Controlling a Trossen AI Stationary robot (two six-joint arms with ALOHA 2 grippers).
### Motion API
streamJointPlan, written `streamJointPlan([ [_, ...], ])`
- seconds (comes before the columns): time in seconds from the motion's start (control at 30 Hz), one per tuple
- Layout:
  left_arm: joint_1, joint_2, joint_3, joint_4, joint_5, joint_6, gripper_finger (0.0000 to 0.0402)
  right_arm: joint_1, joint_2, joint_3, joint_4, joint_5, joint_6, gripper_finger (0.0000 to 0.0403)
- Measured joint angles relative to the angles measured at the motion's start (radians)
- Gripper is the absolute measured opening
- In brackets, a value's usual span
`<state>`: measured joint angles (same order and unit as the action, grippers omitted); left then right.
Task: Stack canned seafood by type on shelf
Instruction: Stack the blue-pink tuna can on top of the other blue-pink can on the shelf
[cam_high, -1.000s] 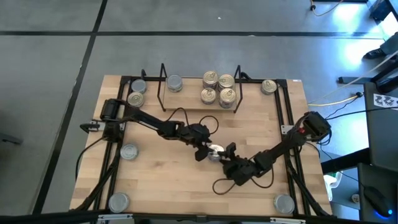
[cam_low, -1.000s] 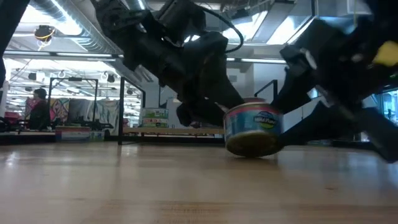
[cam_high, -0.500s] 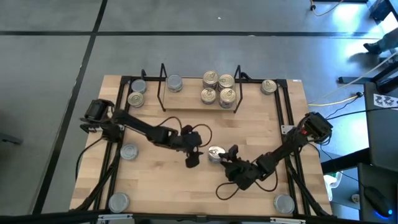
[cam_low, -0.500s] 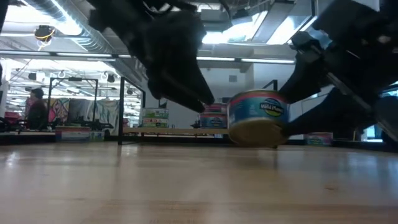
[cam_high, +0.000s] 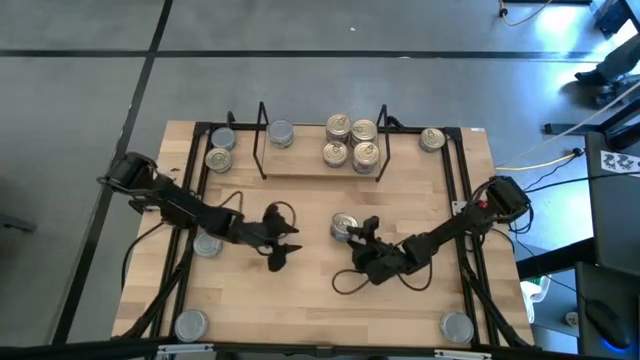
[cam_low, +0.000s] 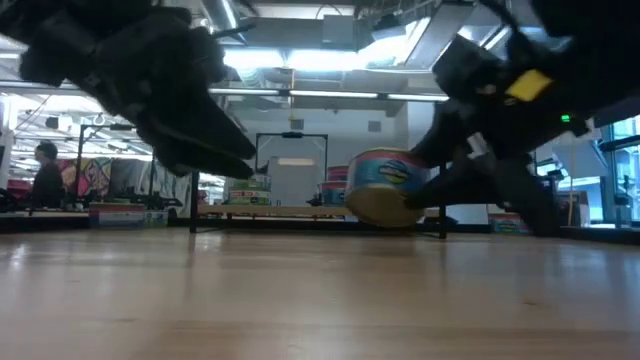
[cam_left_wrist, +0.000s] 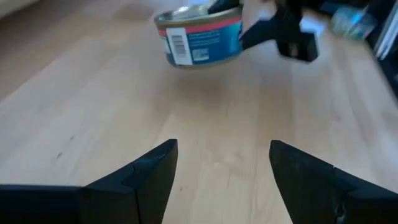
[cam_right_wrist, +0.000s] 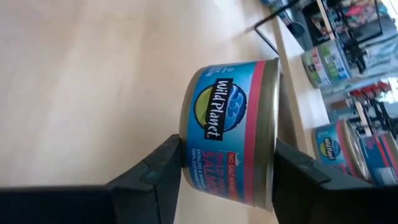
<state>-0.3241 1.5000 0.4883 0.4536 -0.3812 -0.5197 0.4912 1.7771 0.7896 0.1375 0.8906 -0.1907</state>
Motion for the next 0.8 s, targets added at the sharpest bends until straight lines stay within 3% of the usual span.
streamJointPlan([
  [0.23,0.0,-0.039,-0.144,0.224,-0.002,0.033,0.0253,-0.071,-0.001,0.069,0.001,-0.001,0.0,0.0187],
  [0.5,0.0,-0.039,-0.185,0.219,-0.001,0.048,0.0253,-0.15,-0.001,0.164,-0.006,-0.02,-0.055,0.0186],
  [0.8,0.006,-0.039,-0.194,0.215,-0.001,0.078,0.0253,-0.222,-0.001,0.278,-0.012,-0.04,-0.224,0.0186],
])
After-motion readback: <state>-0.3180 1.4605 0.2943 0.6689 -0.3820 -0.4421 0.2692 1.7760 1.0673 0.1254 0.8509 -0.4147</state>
